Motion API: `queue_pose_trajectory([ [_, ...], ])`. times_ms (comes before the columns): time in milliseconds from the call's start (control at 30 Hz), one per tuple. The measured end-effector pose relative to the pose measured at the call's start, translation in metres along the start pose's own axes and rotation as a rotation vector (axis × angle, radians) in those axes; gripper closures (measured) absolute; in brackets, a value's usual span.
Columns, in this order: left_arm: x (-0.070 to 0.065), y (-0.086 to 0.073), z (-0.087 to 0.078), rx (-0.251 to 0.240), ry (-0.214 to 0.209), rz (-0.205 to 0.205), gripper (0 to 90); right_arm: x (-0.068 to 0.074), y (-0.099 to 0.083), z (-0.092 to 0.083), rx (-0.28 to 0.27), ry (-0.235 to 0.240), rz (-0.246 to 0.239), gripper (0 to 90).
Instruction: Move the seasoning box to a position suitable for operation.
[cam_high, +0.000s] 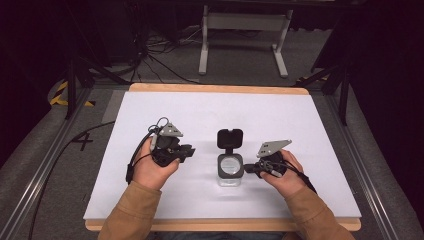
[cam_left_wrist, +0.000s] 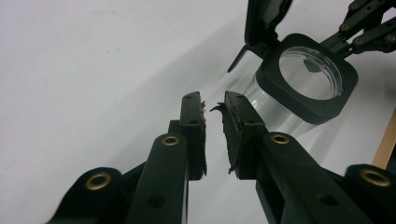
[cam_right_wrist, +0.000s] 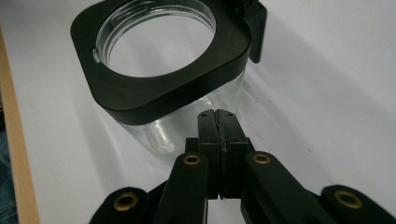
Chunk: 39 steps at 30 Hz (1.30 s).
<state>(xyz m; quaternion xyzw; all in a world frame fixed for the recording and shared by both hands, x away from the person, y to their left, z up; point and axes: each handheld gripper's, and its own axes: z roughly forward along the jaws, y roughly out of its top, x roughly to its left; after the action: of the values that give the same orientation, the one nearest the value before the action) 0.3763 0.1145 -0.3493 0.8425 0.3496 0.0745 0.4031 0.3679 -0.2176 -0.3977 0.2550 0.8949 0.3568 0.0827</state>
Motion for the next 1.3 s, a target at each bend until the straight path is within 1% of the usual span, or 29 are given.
queue_pose_trajectory([
  [67,0.001,0.000,0.001,0.004,-0.002,-0.004,78.2,0.003,0.000,0.001,0.013,0.013,-0.005,90.0],
  [133,0.002,0.000,0.001,0.001,-0.001,0.003,78.2,0.004,0.000,0.001,0.017,0.014,-0.006,90.0],
  [200,0.002,0.000,0.002,-0.001,-0.002,-0.003,78.2,0.003,0.000,0.000,0.018,-0.001,-0.009,90.0],
  [300,0.002,0.001,0.003,0.002,-0.006,-0.003,78.0,0.001,0.000,-0.005,-0.014,0.012,0.009,90.0],
  [400,0.002,0.001,0.003,0.002,-0.006,0.001,78.0,0.001,0.000,-0.007,-0.014,0.003,0.005,90.0],
  [500,0.003,0.001,0.002,-0.002,-0.004,-0.004,77.5,-0.001,0.000,-0.011,-0.033,-0.011,0.006,90.0],
  [567,0.003,0.000,0.002,-0.005,-0.002,-0.005,77.5,-0.003,0.000,-0.014,-0.044,-0.002,0.015,90.0],
  [600,0.004,0.000,0.001,-0.003,-0.002,-0.002,77.5,-0.003,0.000,-0.015,-0.042,-0.010,0.015,90.0],
  [667,0.004,0.000,0.000,0.005,-0.001,-0.003,77.6,-0.003,0.001,-0.016,-0.041,-0.011,0.016,89.9],
  [700,0.005,-0.001,-0.001,-0.008,0.003,-0.007,77.6,-0.004,0.001,-0.017,-0.046,-0.016,0.019,90.0],
  [767,0.008,-0.002,-0.006,-0.010,0.006,-0.015,77.7,-0.008,0.001,-0.022,-0.064,-0.029,0.021,89.9],
  [833,0.012,-0.004,-0.010,-0.015,0.005,-0.018,77.7,-0.012,0.001,-0.029,-0.080,-0.039,0.034,89.9],
  [933,0.019,-0.006,-0.016,-0.002,0.007,-0.016,76.9,-0.018,0.000,-0.040,-0.111,-0.057,0.051,89.8],
  [967,0.021,-0.007,-0.018,0.010,0.017,-0.013,76.8,-0.020,-0.001,-0.043,-0.116,-0.063,0.056,89.7],
  [1000,0.023,-0.009,-0.018,0.009,0.022,-0.021,76.7,-0.022,-0.002,-0.047,-0.125,-0.073,0.066,89.7],
  [1033,0.026,-0.010,-0.020,0.017,0.027,-0.015,76.7,-0.025,-0.003,-0.051,-0.133,-0.081,0.071,89.8],
  [1100,0.029,-0.014,-0.019,0.026,0.017,-0.031,77.8,-0.032,-0.005,-0.058,-0.145,-0.100,0.091,89.8],
  [1167,0.030,-0.019,-0.017,0.038,0.008,-0.038,79.1,-0.037,-0.008,-0.064,-0.155,-0.114,0.108,89.8],
  [1200,0.028,-0.022,-0.013,0.051,-0.013,-0.050,79.9,-0.039,-0.009,-0.065,-0.160,-0.116,0.116,89.8],
  [1233,0.027,-0.024,-0.009,0.060,-0.036,-0.046,81.7,-0.042,-0.011,-0.068,-0.163,-0.124,0.125,89.8],
  [1267,0.023,-0.025,-0.003,0.082,-0.050,-0.026,82.9,-0.045,-0.013,-0.070,-0.164,-0.132,0.133,89.8],
  [1300,0.019,-0.026,0.002,0.101,-0.053,-0.014,83.8,-0.048,-0.014,-0.072,-0.169,-0.138,0.145,89.8],
])
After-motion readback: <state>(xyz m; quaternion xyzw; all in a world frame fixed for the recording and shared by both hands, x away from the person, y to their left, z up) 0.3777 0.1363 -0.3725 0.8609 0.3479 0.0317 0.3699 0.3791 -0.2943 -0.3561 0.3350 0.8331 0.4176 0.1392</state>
